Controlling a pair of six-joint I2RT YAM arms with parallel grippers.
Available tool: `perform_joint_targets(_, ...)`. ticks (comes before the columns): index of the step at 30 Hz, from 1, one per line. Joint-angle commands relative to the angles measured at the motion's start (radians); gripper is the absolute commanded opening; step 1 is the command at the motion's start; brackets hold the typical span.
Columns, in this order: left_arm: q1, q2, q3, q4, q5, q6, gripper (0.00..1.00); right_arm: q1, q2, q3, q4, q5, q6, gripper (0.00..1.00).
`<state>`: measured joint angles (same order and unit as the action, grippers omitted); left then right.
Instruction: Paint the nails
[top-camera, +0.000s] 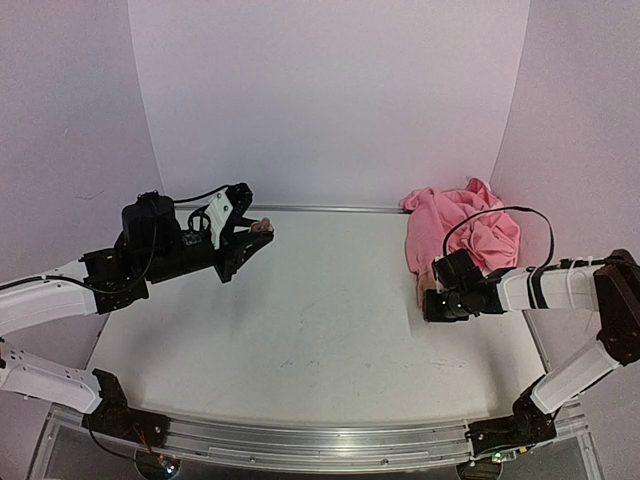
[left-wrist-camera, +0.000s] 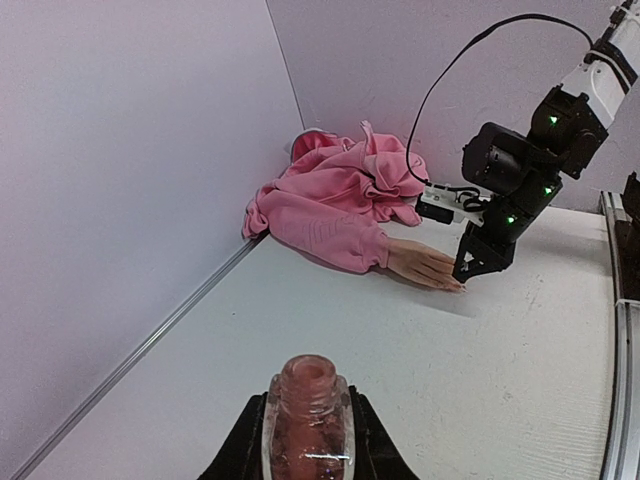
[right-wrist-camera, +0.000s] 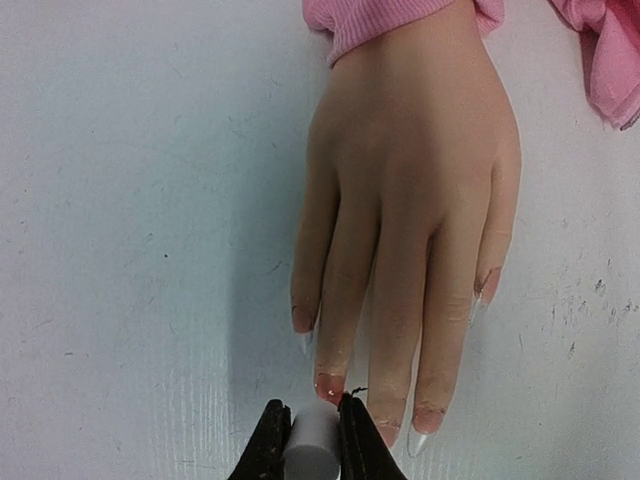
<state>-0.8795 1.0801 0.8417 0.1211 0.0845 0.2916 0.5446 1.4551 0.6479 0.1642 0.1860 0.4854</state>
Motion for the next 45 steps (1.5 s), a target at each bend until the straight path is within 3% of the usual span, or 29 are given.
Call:
perform_joint_targets(1, 0.007, -0.019, 0.003, 0.043, 0.003, 0.005, 0.00, -0.003, 0.004, 0.025, -0.005, -0.022, -0.009, 0.00)
perform_joint_targets(24, 0.007, -0.014, 0.003, 0.043, 0.011, -0.003, 0.00, -0.003, -0.106, 0.014, -0.056, -0.005, 0.007, 0.00)
perform_joint_targets(45, 0.007, -0.022, 0.002, 0.043, 0.001, 0.005, 0.00, -0.017, -0.003, 0.050, -0.009, 0.007, -0.026, 0.00)
